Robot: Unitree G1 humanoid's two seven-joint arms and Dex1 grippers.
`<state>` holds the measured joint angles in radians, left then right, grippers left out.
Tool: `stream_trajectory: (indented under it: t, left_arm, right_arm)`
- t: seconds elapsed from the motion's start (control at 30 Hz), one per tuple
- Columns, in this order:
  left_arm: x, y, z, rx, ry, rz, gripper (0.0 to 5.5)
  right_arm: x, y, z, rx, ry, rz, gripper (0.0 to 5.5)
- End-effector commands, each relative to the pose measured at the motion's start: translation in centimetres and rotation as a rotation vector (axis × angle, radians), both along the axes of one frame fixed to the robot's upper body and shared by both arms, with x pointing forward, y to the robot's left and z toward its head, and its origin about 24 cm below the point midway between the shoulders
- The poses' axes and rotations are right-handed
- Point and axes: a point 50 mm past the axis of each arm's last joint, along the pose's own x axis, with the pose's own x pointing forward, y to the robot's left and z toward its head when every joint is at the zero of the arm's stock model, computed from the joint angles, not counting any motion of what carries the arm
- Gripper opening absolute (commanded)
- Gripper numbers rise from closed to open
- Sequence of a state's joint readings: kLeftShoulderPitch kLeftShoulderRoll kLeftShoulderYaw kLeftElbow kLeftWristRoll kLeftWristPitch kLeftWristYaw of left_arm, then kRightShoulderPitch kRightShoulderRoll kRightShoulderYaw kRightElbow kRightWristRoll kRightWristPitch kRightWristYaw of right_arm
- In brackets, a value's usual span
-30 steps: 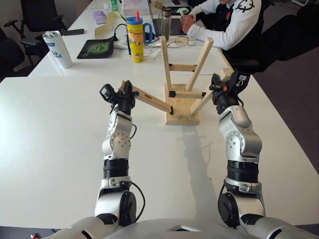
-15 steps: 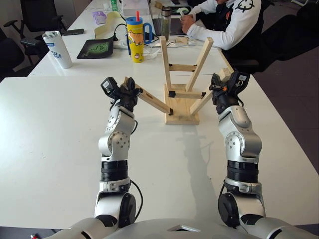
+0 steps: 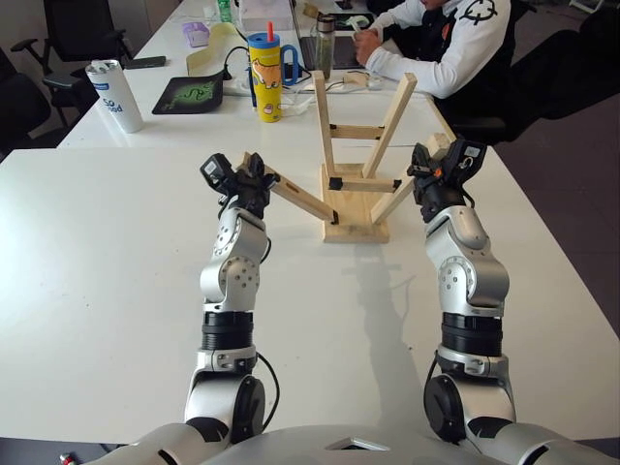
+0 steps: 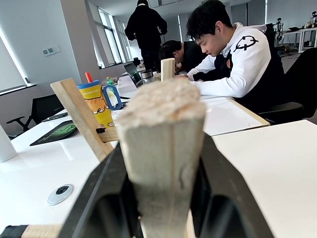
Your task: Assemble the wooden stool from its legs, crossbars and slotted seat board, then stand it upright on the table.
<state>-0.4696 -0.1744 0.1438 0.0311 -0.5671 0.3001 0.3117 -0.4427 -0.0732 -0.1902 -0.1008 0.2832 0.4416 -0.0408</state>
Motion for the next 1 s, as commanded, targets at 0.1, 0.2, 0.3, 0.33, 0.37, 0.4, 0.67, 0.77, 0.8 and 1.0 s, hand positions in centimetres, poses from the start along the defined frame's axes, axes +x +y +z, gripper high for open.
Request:
stream_trajectory:
  t: [0.1,0.2,0.3,0.33,0.37,0.4,0.67,0.77,0.8,1.0]
  left_arm:
    - [-1.2,-2.5,-5.0,-0.13,0.256,-0.07,1.03]
    - [-1.1,-1.9,-5.8,-0.112,0.288,-0.046,1.03]
    - [-1.2,-1.6,-5.3,0.009,0.263,-0.045,1.03]
    - [-1.1,-1.8,-4.8,0.069,0.236,-0.057,1.03]
    - [-1.1,-2.0,-4.2,0.111,0.214,-0.07,1.03]
    - [-1.1,-2.3,-3.7,0.141,0.201,-0.076,1.03]
    - [-1.4,-4.2,-1.9,0.292,0.226,-0.097,1.03]
    - [-1.3,-4.5,-1.6,0.323,0.269,-0.078,1.03]
    - [-1.3,-4.6,-1.4,0.35,0.265,-0.07,1.03]
    - [-0.9,-5.9,-0.1,0.4,0.33,-0.099,1.03]
  right_arm:
    - [-0.1,0.3,-1.1,0.022,0.054,0.001,1.03]
    - [-0.1,0.3,-1.0,0.022,0.053,0.002,1.03]
    - [-0.1,0.2,-1.0,0.021,0.051,-0.001,1.03]
    - [-0.1,0.2,-1.0,0.021,0.051,0.0,1.03]
    - [0.0,0.3,-1.0,0.02,0.052,0.001,1.03]
    - [0.0,0.3,-1.0,0.02,0.052,0.002,1.03]
    - [0.0,0.3,-1.0,0.021,0.051,-0.001,1.03]
    - [-0.1,0.3,-1.0,0.021,0.051,-0.001,1.03]
    - [-0.1,0.3,-1.0,0.02,0.051,0.0,1.03]
    - [-0.1,0.4,-1.0,0.008,0.042,0.002,1.03]
